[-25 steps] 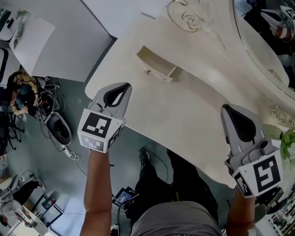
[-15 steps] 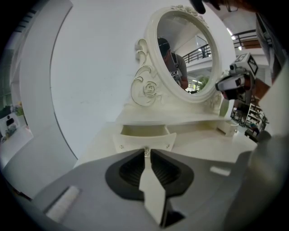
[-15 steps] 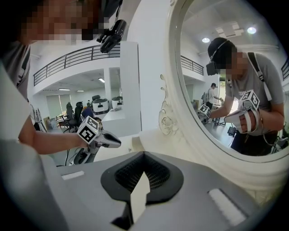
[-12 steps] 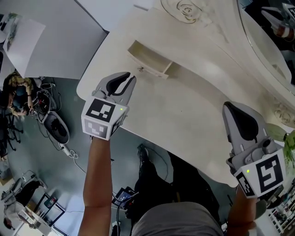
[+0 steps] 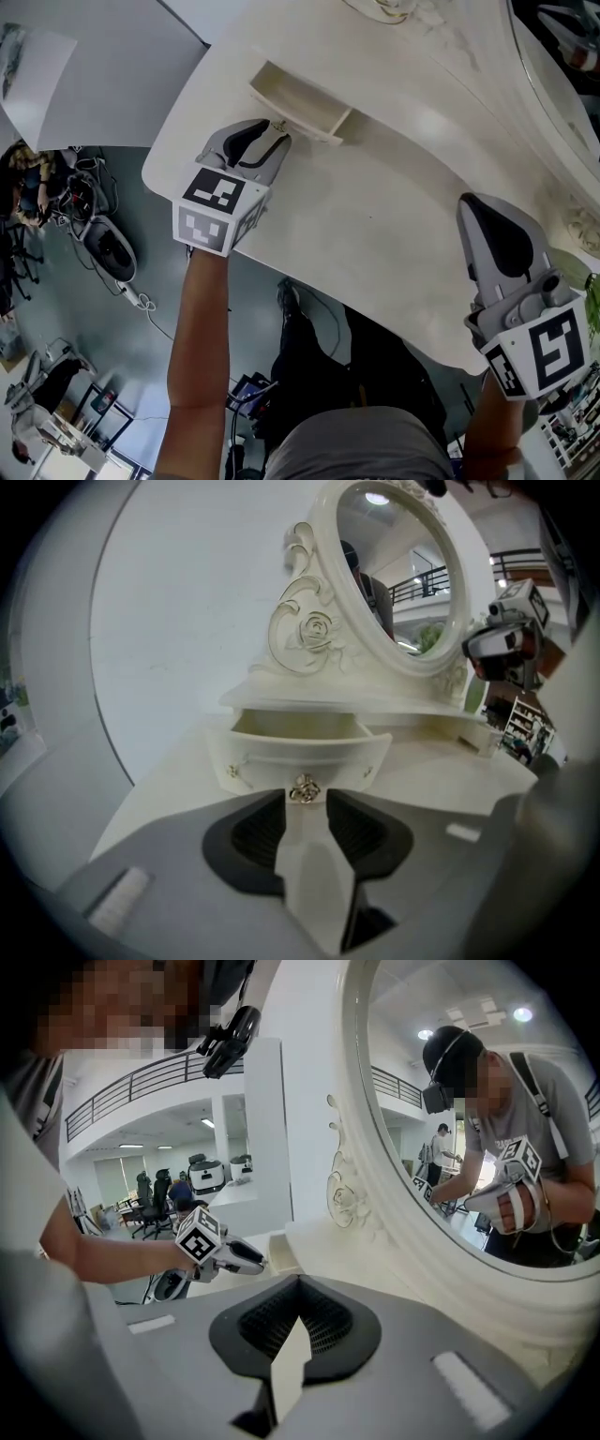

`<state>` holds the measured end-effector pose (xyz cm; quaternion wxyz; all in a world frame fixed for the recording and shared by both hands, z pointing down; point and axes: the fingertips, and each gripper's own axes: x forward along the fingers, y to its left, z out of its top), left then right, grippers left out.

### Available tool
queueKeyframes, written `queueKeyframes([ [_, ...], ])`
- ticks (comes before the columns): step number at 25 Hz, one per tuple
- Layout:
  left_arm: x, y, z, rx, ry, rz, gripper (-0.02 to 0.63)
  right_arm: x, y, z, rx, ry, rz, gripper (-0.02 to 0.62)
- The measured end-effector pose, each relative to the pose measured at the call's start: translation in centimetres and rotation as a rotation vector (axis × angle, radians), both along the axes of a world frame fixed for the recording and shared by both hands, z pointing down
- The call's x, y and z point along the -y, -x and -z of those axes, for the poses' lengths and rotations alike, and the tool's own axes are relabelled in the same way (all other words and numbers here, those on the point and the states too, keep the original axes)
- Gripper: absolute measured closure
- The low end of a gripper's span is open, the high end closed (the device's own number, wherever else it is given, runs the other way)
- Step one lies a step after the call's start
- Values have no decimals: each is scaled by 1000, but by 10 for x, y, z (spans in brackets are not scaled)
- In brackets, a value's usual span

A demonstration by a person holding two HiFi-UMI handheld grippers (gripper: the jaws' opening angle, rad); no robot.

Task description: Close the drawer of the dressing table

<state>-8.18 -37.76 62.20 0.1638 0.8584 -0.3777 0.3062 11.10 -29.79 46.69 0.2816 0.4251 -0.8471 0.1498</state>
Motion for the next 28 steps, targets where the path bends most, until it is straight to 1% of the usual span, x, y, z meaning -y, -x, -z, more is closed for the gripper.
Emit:
queueKeyframes([
  [2,1,-4,-1,8,3,-10,469,0,1,-2,0,4,1,595],
  [6,4,-4,0,29,-9,-15,508,-3,2,-1,-2,4,1,595],
  [10,9,-7,-3,29,-21,-17,511,-4,-3,-6,-2,7,-2,595],
  [28,38,-29,-8,47,-22,-23,512,-5,-30,-13,10,7,-25,595],
])
